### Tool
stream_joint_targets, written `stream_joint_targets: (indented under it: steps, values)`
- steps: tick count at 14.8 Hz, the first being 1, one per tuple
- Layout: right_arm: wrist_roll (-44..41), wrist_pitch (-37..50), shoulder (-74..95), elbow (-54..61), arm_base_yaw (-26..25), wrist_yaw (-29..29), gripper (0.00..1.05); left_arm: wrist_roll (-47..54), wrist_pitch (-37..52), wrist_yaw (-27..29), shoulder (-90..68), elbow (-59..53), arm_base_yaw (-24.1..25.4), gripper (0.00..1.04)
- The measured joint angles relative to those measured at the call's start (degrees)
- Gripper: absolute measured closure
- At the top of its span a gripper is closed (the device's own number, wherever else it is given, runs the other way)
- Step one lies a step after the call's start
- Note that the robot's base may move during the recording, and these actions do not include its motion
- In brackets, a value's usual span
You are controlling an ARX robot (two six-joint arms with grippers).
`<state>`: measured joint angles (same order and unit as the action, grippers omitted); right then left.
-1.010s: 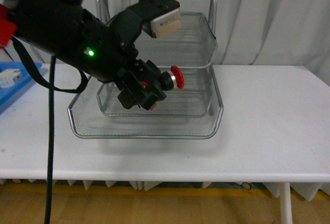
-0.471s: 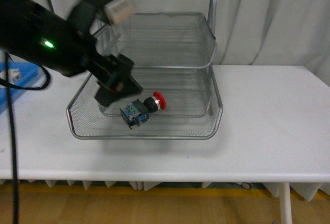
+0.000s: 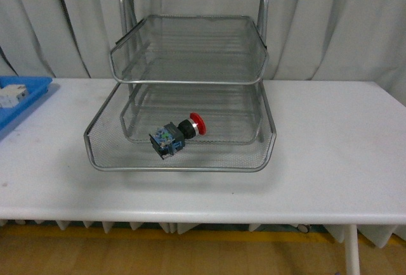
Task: Place button on rack with both arms
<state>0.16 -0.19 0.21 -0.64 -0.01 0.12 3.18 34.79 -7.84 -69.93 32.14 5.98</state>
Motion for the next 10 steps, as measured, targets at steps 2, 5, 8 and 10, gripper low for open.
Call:
stream_joint_targets:
  steps: [2,5,8,10]
  values:
    - [0.0,0.0,0.0,0.0,0.0,0.0,0.06,-1.6,4.8,2.1,2.9,-6.4,-1.1,0.58]
    - [0.0,0.0,0.0,0.0,0.0,0.0,0.06,-2.8,7.2,4.0,10.6,-14.4,-2.0,0.94]
    - [0.0,0.0,0.0,0.0,0.0,0.0,0.06,-3.0,6.7,7.2,16.0,-20.2,-6.4,1.03]
    - [0.0,0.0,0.0,0.0,0.0,0.0,0.06,-3.0,5.5,7.9,20.3,-22.8,-5.9,1.03]
